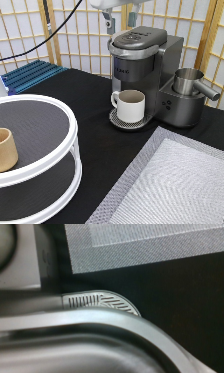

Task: Make coffee

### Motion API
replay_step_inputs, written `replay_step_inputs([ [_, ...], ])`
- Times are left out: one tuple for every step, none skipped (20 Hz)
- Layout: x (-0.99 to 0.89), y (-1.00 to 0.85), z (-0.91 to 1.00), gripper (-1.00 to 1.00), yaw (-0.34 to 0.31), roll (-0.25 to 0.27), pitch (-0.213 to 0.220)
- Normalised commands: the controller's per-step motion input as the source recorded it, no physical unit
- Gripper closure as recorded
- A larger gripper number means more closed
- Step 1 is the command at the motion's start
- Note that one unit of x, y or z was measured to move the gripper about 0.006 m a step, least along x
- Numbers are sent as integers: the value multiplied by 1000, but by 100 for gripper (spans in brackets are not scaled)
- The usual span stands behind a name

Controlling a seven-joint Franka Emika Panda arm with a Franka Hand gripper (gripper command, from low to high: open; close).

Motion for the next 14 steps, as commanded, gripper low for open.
replay_step_inputs([
  [0,60,-180,-100,0,-3,11],
  [0,120,-177,-100,0,-21,1],
  [0,126,-246,-100,0,-16,2],
  [-57,137,-289,-100,0,-25,0],
  [-29,80,-300,-100,0,-22,0],
  [0,71,-263,-100,4,-24,0],
  [0,46,-366,-100,5,-18,0],
  [0,0,-406,-100,9,-10,0],
  [0,0,-669,-100,12,-6,0],
  [0,0,-894,-100,22,-4,5],
  [-31,0,-1000,-100,5,-19,12],
  [0,-9,-1000,-100,45,-11,14],
  [-20,-34,-1000,-100,44,0,17],
  [0,-40,-1000,-100,59,-2,15],
])
